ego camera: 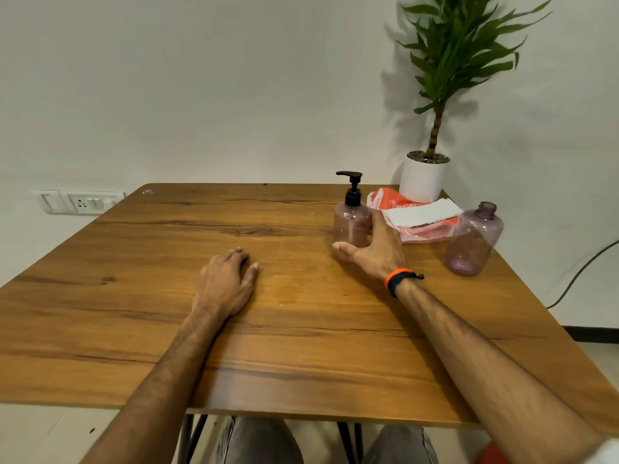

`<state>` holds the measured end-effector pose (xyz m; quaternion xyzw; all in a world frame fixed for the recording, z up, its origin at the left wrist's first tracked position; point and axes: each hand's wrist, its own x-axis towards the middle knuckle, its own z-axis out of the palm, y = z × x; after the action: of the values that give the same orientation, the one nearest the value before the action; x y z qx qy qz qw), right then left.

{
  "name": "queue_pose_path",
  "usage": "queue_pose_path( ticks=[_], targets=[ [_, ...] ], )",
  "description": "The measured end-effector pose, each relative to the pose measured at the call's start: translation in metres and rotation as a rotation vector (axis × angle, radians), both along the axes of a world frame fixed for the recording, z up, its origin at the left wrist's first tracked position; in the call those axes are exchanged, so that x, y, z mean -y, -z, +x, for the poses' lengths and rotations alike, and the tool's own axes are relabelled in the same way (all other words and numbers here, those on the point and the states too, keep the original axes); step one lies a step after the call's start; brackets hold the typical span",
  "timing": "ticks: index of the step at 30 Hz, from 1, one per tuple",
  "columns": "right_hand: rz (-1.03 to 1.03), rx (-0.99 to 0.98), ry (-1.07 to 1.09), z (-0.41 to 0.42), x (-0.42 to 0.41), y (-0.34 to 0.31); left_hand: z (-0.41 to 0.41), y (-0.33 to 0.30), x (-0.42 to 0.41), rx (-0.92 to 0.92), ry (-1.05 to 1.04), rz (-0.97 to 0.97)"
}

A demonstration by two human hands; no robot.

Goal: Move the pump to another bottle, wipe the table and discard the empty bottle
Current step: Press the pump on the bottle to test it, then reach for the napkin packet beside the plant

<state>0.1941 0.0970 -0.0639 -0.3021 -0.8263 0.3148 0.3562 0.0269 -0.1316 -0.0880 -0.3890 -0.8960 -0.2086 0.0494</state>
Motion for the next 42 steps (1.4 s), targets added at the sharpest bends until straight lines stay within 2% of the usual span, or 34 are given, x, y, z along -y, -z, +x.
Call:
queue_pose_path(
  ticks=[11,19,21,28,32,38,42],
  targets=[
    [-0.095,0.011,0.021,-0.077,-0.038,0.003,0.000,0.002,-0.001,-0.011,-0.005,0.009],
    [-0.129,0.010,0.014,-0.063,-0.035,0.006,0.000,0.001,0.000,0.006,0.006,0.024],
    [-0.086,-0.009,0.042,-0.047,-0.030,0.008,0.000,0.001,0.000,0.010,0.014,0.030],
    [0.278,0.067,0.053,0.015,-0.021,0.012,0.002,-0.002,0.000,0.036,0.018,0.026],
    [0.397,0.200,0.039,0.046,-0.026,0.010,0.011,-0.011,-0.005,0.045,-0.007,0.031],
    [0.414,0.377,0.020,0.081,-0.033,0.009,0.051,-0.040,-0.061,0.098,0.170,0.193],
    [0.363,0.414,-0.005,0.094,-0.040,0.009,0.075,-0.055,-0.130,0.216,0.250,0.241]
  ],
)
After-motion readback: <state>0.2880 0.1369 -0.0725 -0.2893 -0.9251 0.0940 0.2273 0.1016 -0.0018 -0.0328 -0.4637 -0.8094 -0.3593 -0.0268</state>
